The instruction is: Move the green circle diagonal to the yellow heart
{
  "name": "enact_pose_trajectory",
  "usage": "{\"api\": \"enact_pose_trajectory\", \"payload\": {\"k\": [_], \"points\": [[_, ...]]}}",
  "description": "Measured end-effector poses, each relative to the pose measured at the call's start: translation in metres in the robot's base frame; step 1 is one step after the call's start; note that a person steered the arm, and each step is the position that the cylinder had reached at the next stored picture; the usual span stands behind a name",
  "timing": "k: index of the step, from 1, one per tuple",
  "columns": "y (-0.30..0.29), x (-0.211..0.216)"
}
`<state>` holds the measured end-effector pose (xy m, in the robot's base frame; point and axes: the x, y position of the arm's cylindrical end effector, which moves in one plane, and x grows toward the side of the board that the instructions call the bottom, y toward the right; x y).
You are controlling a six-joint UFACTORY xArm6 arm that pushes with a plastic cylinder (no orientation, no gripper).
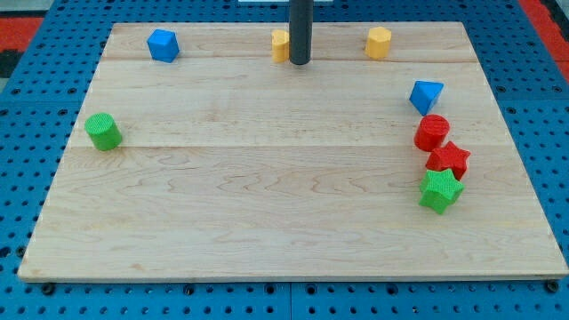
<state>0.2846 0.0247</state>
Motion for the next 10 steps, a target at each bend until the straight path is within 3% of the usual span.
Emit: {"api": "enact_pose_trajectory", "payload": {"k": [2,3,5,6,7,8,10], "points": [[0.005,0.002],[0.005,0.033],[-0.025,0.125],[-0.100,0.206],[-0.232,0.218],[-0.323,0.200],[-0.293,0.172]]}}
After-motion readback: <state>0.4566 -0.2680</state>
